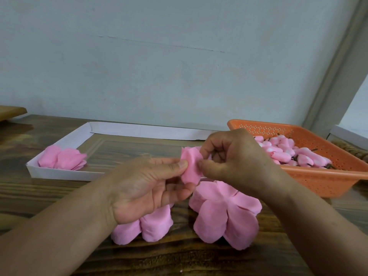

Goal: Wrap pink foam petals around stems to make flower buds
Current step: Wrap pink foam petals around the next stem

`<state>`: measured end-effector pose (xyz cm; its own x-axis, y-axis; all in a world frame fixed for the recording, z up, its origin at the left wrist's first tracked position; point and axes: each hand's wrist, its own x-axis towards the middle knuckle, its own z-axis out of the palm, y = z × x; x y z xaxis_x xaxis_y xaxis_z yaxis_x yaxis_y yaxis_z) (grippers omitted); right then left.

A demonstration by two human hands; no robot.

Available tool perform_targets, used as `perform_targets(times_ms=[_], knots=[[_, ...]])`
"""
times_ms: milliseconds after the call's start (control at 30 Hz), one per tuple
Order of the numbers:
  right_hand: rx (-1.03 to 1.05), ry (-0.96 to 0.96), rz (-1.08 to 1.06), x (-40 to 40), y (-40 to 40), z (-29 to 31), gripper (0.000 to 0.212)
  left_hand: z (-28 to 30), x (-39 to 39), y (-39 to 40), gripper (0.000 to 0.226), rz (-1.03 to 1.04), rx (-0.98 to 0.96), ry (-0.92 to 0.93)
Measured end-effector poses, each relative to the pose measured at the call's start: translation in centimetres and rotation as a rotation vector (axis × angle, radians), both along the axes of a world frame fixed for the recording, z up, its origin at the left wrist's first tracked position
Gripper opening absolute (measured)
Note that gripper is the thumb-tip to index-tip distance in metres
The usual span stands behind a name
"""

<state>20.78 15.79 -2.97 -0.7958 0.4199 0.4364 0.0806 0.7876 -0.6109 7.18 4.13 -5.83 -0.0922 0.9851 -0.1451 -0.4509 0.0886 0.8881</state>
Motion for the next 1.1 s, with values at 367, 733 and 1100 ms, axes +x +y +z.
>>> perform_targets(times_ms=[367,733,1100], knots=[[-0.056,0.058,-0.104,-0.7,-0.4,-0.6,0.031,-0.3,0.0,0.3,0.017,0.074,-0.013,0.03],[-0.118,0.152,-0.145,-1.0,-0.7,-1.1,0.019,-0.1,0.0,0.1,0.015,0.068,-0.001,0.068],[-0.146,0.126,-0.174,-1.2,-1.0,-1.1,0.015,-0.3,0.5,0.1,0.02,0.116,0.019,0.172]])
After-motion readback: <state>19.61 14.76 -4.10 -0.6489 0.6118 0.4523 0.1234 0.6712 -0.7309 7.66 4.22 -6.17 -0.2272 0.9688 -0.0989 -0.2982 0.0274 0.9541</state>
